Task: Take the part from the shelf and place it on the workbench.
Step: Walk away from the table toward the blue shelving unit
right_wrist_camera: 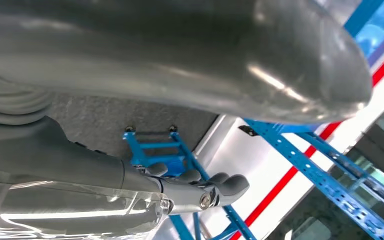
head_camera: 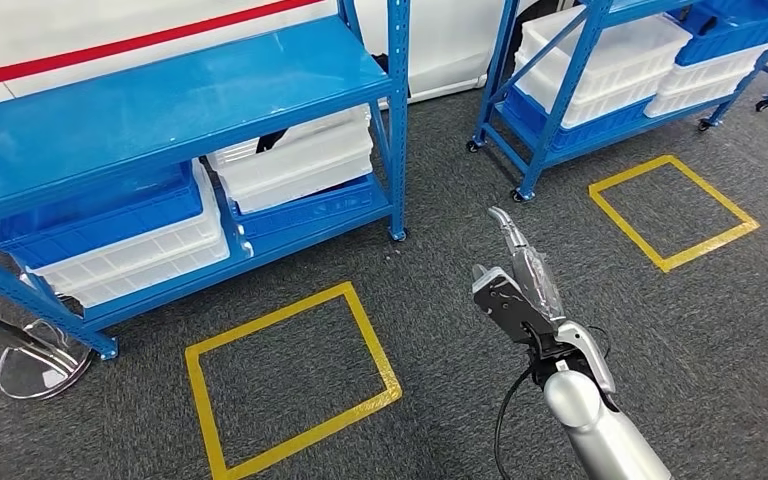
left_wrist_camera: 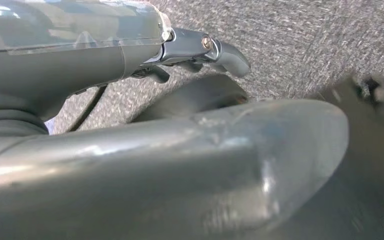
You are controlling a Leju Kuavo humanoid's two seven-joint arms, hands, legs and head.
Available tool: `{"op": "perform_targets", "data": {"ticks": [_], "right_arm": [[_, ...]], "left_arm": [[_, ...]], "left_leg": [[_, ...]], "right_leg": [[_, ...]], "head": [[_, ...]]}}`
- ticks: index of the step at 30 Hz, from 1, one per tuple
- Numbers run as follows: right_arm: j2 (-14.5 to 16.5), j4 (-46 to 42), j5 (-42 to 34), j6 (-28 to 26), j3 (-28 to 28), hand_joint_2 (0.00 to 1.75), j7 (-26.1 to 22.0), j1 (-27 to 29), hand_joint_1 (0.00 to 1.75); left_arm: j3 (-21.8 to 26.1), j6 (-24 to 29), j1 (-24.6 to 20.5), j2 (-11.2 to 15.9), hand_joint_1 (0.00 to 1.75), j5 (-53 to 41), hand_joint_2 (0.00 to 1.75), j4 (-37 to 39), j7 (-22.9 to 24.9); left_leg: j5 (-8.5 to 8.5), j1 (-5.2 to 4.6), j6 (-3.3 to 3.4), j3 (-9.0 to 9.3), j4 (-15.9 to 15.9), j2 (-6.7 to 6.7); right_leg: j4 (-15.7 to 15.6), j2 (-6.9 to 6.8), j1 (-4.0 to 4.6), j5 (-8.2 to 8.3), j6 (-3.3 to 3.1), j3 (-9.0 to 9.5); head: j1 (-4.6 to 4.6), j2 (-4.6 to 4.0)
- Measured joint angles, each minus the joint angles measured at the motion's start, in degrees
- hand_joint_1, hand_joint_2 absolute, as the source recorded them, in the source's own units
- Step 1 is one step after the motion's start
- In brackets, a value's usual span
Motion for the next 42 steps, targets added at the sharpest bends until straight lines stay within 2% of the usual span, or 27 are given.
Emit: {"op": "perform_targets", "data": {"ticks": [1, 2, 3, 4, 5, 7, 9, 11, 12, 14, 16, 18, 19, 20, 22, 24, 28, 29, 30, 32, 33, 34, 35, 36, 38, 40, 42], "right_arm": [[0.0, 0.0, 0.0, 0.0, 0.0, 0.0, 0.0, 0.1, 0.0], [0.0, 0.0, 0.0, 0.0, 0.0, 0.0, 0.0, 0.2, 0.0], [0.0, 0.0, 0.0, 0.1, 0.0, 0.0, 0.0, 0.2, 0.0], [0.0, 0.0, 0.0, 0.1, 0.0, 0.0, 0.0, 0.2, 0.0], [0.0, 0.0, 0.0, 0.2, 0.0, 0.0, 0.0, 0.2, 0.0], [0.0, 0.0, -0.2, 0.3, 0.0, 0.0, 0.0, 0.2, 0.0], [0.0, 0.0, -0.3, 0.4, 0.0, 0.0, 0.0, 0.2, 0.0], [0.2, 0.1, -0.6, 0.4, 0.2, 0.0, -0.1, 0.2, 0.0], [0.3, 0.1, -0.7, 0.4, 0.2, 0.0, -0.3, 0.3, 0.0], [0.5, 0.2, -0.8, 0.3, 0.4, 0.0, -0.6, 0.2, 0.0], [0.5, 0.3, -0.8, 0.2, 0.4, 0.0, -0.9, 0.3, 0.0], [0.5, 0.4, -0.9, 0.1, 0.5, 0.0, -1.0, 0.6, 0.0], [0.5, 0.5, -0.9, 0.0, 0.5, 0.0, -1.0, 0.8, 0.0], [0.5, 0.5, -1.0, 0.0, 0.5, 0.0, -1.0, 0.9, 0.0], [0.5, 0.5, -1.1, -0.2, 0.4, 0.0, -1.0, 1.1, 0.0], [0.5, 0.5, -1.1, -0.3, 0.4, 0.0, -1.1, 1.3, 0.0], [0.6, 0.5, -1.2, -0.6, 0.3, 0.0, -1.1, 1.9, 0.0], [0.6, 0.5, -1.2, -0.7, 0.3, 0.0, -1.1, 1.9, 0.0], [0.6, 0.4, -1.2, -0.7, 0.2, 0.0, -1.1, 2.0, 0.0], [0.6, 0.3, -1.3, -0.7, 0.2, 0.0, -1.1, 2.4, 0.0], [0.6, 0.3, -1.4, -0.7, 0.2, 0.0, -1.1, 2.6, 0.0], [0.6, 0.3, -1.5, -0.7, 0.2, 0.0, -1.2, 2.8, 0.0], [0.6, 0.3, -1.7, -0.7, 0.2, 0.0, -1.2, 3.0, 0.0], [0.6, 0.3, -1.8, -0.7, 0.2, 0.0, -1.4, 3.1, 0.0], [0.6, 0.3, -1.8, -0.5, 0.2, 0.0, -1.8, 3.1, 0.0], [0.6, 0.3, -1.5, -0.2, 0.2, 0.0, -2.0, 3.2, 0.0], [0.6, 0.3, -1.3, -0.1, 0.2, 0.0, -2.1, 3.3, 0.0]], "left_arm": [[0.0, 0.0, 0.0, 0.0, 0.0, -0.1, 0.0, 0.0, 0.0], [-0.1, 0.0, -0.1, 0.0, 0.0, -0.1, 0.0, 0.0, 0.0], [-0.1, 0.0, -0.1, 0.0, 0.0, -0.1, 0.0, 0.0, 0.1], [-0.2, 0.0, -0.1, 0.0, 0.0, -0.1, 0.0, 0.0, 0.1], [-0.2, 0.0, 0.0, 0.0, 0.0, -0.1, 0.0, 0.0, 0.1], [-0.2, 0.0, 0.0, 0.0, 0.0, -0.1, 0.0, 0.0, 0.1], [-0.3, 0.0, 0.0, 0.0, 0.0, -0.1, 0.0, 0.0, 0.2], [-0.3, 0.0, -0.1, 0.0, 0.0, -0.1, 0.0, 0.0, 0.2], [-0.3, 0.0, 0.0, 0.0, 0.0, 0.0, 0.0, 0.0, 0.2], [-0.3, 0.0, 0.0, 0.0, 0.0, 0.2, 0.0, 0.0, 0.1], [-0.3, -0.1, -0.2, 0.0, 0.0, 0.5, 0.0, 0.0, -0.2], [-0.2, -0.2, -0.4, -0.1, 0.0, 1.2, 0.0, 0.0, -0.9], [-0.1, -0.3, -0.4, -0.1, 0.0, 1.7, 0.0, 0.0, -1.2], [0.0, -0.4, -0.3, -0.1, 0.0, 2.1, 0.0, 0.0, -1.4], [0.3, -0.5, -0.3, -0.1, 0.0, 2.8, 0.0, 0.0, -1.8], [0.5, -0.6, -0.3, -0.1, 0.0, 3.2, 0.0, 0.0, -2.0], [1.0, -0.5, -0.3, -0.1, 0.0, 3.7, 0.0, 0.0, -2.0], [1.2, -0.4, -0.3, -0.1, 0.0, 3.9, 0.0, 0.0, -2.1], [1.4, -0.4, -0.3, -0.1, 0.0, 4.0, 0.0, 0.0, -2.1], [1.7, -0.2, -0.3, -0.2, 0.0, 4.2, 0.0, 0.0, -2.1], [1.7, -0.2, -0.3, -0.2, 0.0, 4.2, 0.0, 0.0, -2.0], [1.8, -0.2, -0.3, -0.2, 0.0, 4.2, 0.0, 0.0, -2.0], [1.8, -0.1, -0.3, -0.2, 0.0, 4.3, 0.0, 0.0, -1.9], [1.8, -0.1, -0.3, -0.2, 0.0, 4.3, 0.0, 0.0, -1.8], [1.9, 0.0, -0.4, -0.2, 0.0, 4.2, 0.0, 0.0, -1.6], [1.9, 0.0, -0.5, -0.2, 0.0, 4.1, 0.0, 0.0, -1.5], [1.9, 0.0, -0.6, -0.2, 0.0, 4.1, 0.0, 0.0, -1.4]], "left_leg": [[-1.89, 0.04, -0.26, -1.85, 3.8, 1.42], [-3.56, 0.18, -0.45, -3.82, 7.7, 2.1], [-4.41, 0.27, -0.53, -5.23, 10.6, 2.35], [-4.18, 0.32, -0.49, -5.67, 11.5, 2.44], [-2.81, 0.3, -0.31, -4.79, 9.9, 2.47], [0.89, 0.03, 0.68, -0.61, 2.1, 2.79], [2.65, -0.41, 1.66, 2.44, -3.8, 3.35], [2.69, -0.76, 2.02, 2.86, -5.0, 3.47], [2.9, -0.6, 2.21, 3.11, -5.4, 3.38], [3.5, -0.22, 2.59, 3.84, -6.7, 3.21], [3.86, -0.02, 2.86, 4.25, -7.5, 2.99], [3.84, 0.0, 2.94, 4.2, -7.5, 2.66], [3.77, 0.04, 2.88, 4.2, -7.4, 2.48], [3.66, 0.13, 2.73, 4.21, -7.2, 2.3], [3.16, 0.37, 2.19, 4.18, -6.4, 1.93], [2.52, 0.3, 1.45, 3.83, -5.4, 1.55], [1.92, 0.27, 0.42, 3.42, -4.7, 1.44], [1.11, 0.34, 0.13, 3.01, -3.6, 1.68], [-0.34, 0.41, -0.16, 2.03, -1.3, 1.95], [-4.11, 0.5, -0.56, -1.42, 6.1, 2.37], [-5.41, 0.53, -0.64, -3.17, 9.7, 2.41], [-5.67, 0.54, -0.62, -4.18, 11.7, 2.42], [-4.79, 0.53, -0.47, -4.1, 11.4, 2.42], [-2.92, 0.5, -0.2, -2.89, 8.7, 2.43], [0.89, 0.3, 0.63, 1.02, 0.6, 2.51], [2.13, -0.06, 1.16, 3.16, -4.0, 2.58], [2.14, -0.24, 1.47, 3.3, -4.7, 2.5]], "right_leg": [[0.0, -0.7, 0.13, -0.1, -0.24, 0.01], [0.0, -1.31, 0.26, -0.17, -0.34, 0.01], [0.0, -1.87, 0.37, -0.25, -0.39, 0.02], [0.0, -2.32, 0.47, -0.31, -0.38, 0.07], [0.1, -2.64, 0.58, -0.39, -0.35, 0.19], [0.0, -3.21, 0.78, -0.57, -0.26, 0.54], [0.0, -3.54, 0.89, -0.66, 0.05, 0.66], [-0.1, -3.78, 0.78, -0.58, 0.58, 0.64], [-0.2, -3.77, 0.73, -0.61, 0.93, 0.74], [0.9, -2.65, 0.63, -1.53, 1.53, 0.41], [6.2, -1.02, 0.45, -4.47, 1.92, -2.22], [13.2, -0.5, 0.25, -7.16, 2.25, -6.09], [14.7, -0.47, 0.11, -7.04, 2.44, -7.12], [14.0, -0.48, -0.06, -5.73, 2.63, -7.02], [7.0, -0.41, -0.54, -1.51, 3.02, -3.86], [1.3, -0.11, -0.66, 0.54, 2.98, -1.22], [0.6, -0.06, -0.43, 0.49, 1.57, -1.02], [0.5, -0.15, -0.47, 0.51, 1.18, -0.97], [0.5, -0.27, -0.54, 0.52, 0.88, -0.91], [0.5, -0.5, -0.45, 0.42, 0.53, -0.89], [0.5, -0.62, -0.37, 0.38, 0.47, -0.89], [0.5, -0.71, -0.28, 0.34, 0.43, -0.86], [0.5, -0.77, -0.2, 0.29, 0.4, -0.76], [0.5, -0.79, -0.13, 0.21, 0.43, -0.6], [0.5, -0.8, 0.02, 0.02, 0.6, -0.23], [0.4, -0.83, 0.1, -0.04, 1.08, -0.2], [0.2, -0.91, 0.09, 0.12, 1.82, -0.2]], "head": [[-0.07, 0.0], [-0.06, 0.0], [-0.06, 0.0], [-0.05, -0.01], [-0.05, -0.01], [-0.03, -0.01], [-0.02, -0.01], [-0.02, -0.01], [-0.02, -0.01], [0.04, -0.01], [0.12, -0.01], [0.13, -0.01], [0.12, -0.01], [0.12, -0.01], [0.13, -0.01], [0.14, -0.01], [0.1, -0.01], [0.06, -0.01], [0.02, -0.01], [-0.05, -0.01], [-0.04, -0.01], [-0.04, -0.01], [-0.04, -0.01], [-0.04, -0.01], [-0.03, -0.01], [0.0, -0.01], [0.02, -0.01]]}}
